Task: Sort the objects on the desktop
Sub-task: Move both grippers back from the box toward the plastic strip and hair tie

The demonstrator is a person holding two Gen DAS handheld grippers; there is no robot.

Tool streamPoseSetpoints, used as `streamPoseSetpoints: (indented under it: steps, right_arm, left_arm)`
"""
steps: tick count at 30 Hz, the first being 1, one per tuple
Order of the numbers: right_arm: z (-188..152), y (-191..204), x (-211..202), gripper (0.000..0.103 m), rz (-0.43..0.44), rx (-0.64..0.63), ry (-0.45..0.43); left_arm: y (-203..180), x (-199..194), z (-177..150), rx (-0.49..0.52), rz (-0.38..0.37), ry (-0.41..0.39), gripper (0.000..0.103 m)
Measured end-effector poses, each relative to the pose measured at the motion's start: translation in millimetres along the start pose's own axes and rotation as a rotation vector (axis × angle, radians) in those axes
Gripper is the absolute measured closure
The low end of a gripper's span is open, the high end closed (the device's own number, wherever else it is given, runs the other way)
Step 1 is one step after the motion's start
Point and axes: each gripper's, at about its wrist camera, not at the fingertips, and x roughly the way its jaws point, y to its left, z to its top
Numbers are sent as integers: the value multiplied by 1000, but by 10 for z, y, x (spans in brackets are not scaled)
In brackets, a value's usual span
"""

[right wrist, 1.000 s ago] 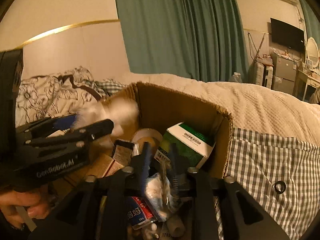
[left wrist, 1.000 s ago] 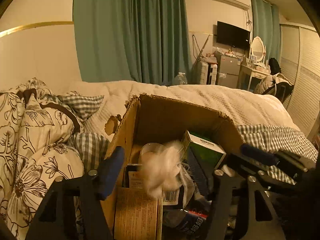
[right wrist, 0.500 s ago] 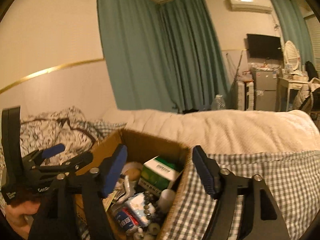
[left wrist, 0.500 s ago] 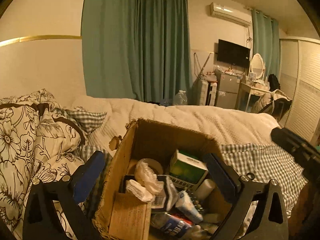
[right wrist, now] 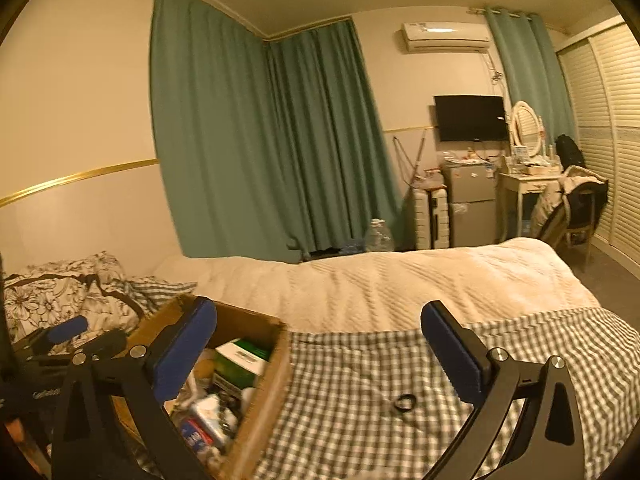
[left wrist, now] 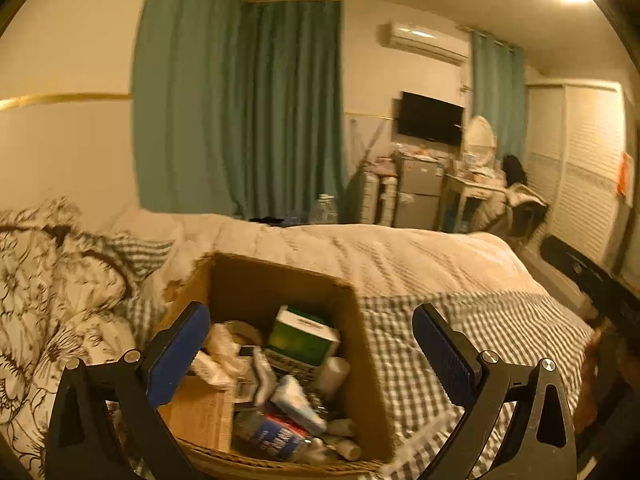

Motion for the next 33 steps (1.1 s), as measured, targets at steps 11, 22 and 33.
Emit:
streamPoseSetpoints:
  steps: [11,22,33]
  right_arm:
    - [12,-425,-106,0,-64,40,-20]
    - [-271,-642,286,0,-107,13,146]
    - [-548,-1021,766,7,-121,48,297]
  left_arm:
    - [-595,-7,-297,119,-226,20,0]
    - [-1207,190,-918,222,-329,48,0]
    - [-1586,642,-1423,378,-356,196,0]
